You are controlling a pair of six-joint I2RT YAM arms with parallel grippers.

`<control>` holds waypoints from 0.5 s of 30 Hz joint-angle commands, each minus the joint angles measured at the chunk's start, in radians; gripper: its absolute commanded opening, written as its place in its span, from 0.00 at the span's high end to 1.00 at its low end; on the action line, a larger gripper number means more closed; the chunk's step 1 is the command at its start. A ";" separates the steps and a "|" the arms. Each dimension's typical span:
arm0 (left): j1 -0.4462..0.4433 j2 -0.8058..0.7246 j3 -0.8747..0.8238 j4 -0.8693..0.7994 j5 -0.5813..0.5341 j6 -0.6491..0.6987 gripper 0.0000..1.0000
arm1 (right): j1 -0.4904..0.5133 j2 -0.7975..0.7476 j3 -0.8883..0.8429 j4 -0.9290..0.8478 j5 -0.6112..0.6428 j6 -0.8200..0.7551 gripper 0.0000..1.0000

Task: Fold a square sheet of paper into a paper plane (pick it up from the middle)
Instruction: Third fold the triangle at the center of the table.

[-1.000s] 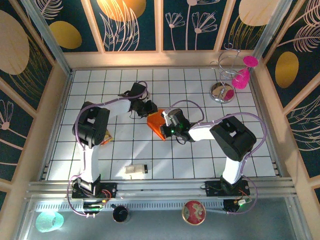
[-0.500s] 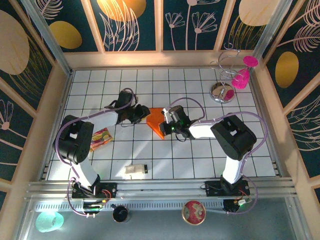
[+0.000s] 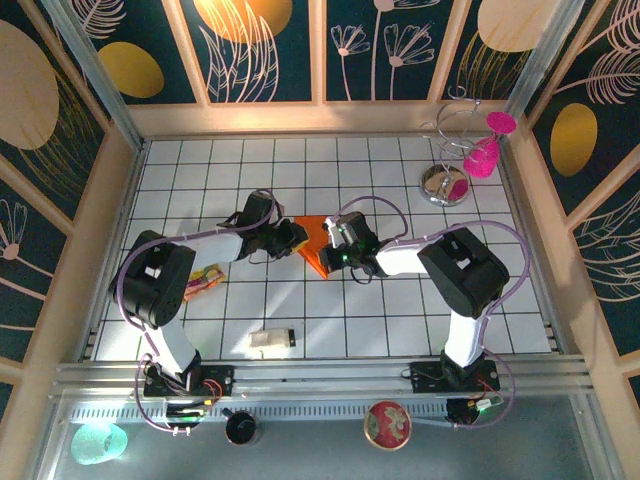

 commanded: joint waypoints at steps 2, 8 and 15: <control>0.001 0.061 0.111 -0.071 -0.031 0.072 0.76 | -0.006 0.017 0.025 -0.027 0.013 0.007 1.00; 0.024 0.204 0.273 -0.157 -0.052 0.161 0.76 | -0.009 0.016 0.023 -0.024 0.010 0.005 1.00; 0.031 0.323 0.424 -0.282 -0.092 0.244 0.77 | -0.011 0.020 0.039 -0.021 0.002 0.003 1.00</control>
